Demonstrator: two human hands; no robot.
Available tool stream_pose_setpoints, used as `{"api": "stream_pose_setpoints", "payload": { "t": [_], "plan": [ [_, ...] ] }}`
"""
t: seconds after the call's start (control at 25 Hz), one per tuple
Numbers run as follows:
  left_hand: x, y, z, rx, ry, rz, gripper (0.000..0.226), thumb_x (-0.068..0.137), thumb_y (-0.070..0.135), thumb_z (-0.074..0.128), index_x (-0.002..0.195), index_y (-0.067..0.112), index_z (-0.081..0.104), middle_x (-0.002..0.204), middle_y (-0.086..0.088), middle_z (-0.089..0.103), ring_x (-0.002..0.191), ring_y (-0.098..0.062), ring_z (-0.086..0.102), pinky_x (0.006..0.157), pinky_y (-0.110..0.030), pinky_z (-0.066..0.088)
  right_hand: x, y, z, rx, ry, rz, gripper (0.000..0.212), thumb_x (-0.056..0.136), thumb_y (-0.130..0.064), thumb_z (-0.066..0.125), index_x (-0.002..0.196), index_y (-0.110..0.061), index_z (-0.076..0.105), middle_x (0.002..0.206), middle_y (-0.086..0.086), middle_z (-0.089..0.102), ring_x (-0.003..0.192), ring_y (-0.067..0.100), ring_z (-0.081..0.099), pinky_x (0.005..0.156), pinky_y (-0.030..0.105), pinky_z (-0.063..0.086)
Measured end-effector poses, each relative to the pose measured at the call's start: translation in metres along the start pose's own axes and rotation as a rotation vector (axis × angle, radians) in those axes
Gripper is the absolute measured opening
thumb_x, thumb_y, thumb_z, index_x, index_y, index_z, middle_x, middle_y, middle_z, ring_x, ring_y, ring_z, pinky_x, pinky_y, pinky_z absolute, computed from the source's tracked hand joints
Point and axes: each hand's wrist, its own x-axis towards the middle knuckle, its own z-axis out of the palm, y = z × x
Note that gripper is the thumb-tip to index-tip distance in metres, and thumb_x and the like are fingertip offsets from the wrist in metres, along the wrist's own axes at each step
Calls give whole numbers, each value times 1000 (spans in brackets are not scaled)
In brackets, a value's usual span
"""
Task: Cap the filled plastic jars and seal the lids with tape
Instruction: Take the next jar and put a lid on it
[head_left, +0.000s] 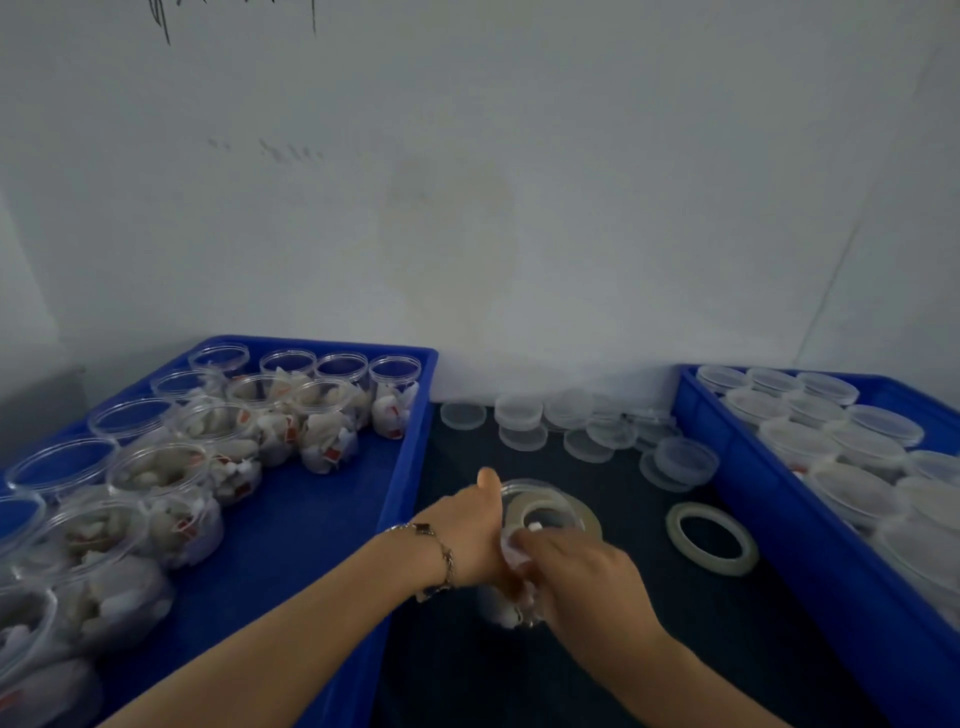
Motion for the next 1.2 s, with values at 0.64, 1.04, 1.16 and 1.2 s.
{"api": "stream_pose_setpoints", "payload": {
  "t": [0.64, 1.04, 1.16, 1.2],
  "plan": [
    [7, -32, 18, -64, -3, 69, 87, 55, 53, 84, 122, 25, 36, 124, 5, 51, 106, -9, 53, 90, -31, 50, -1, 55, 30, 385, 112, 8, 28, 88, -14, 57, 113, -18, 67, 95, -6, 72, 80, -2, 66, 69, 14, 53],
    [19, -35, 15, -98, 16, 35, 87, 57, 51, 83, 126, 27, 35, 129, 6, 48, 115, -11, 51, 96, -34, 49, 26, 262, 87, -168, -437, 794, 41, 97, -12, 45, 137, -5, 38, 133, 14, 51, 111, 24, 55, 84, 32, 48],
    [21, -37, 16, -127, -7, 43, 88, 57, 53, 82, 127, 28, 34, 129, 7, 48, 116, -11, 50, 97, -34, 48, 13, 269, 92, -383, -632, 706, 35, 96, -19, 49, 131, -16, 44, 122, 3, 58, 99, 14, 59, 78, 25, 49],
    [21, -38, 16, -132, -14, 44, 88, 57, 53, 83, 127, 29, 34, 129, 8, 48, 116, -10, 50, 97, -34, 48, 8, 271, 95, -470, -640, 649, 22, 95, -19, 51, 117, -21, 52, 113, -2, 60, 91, 11, 59, 74, 21, 49]
  ]
}}
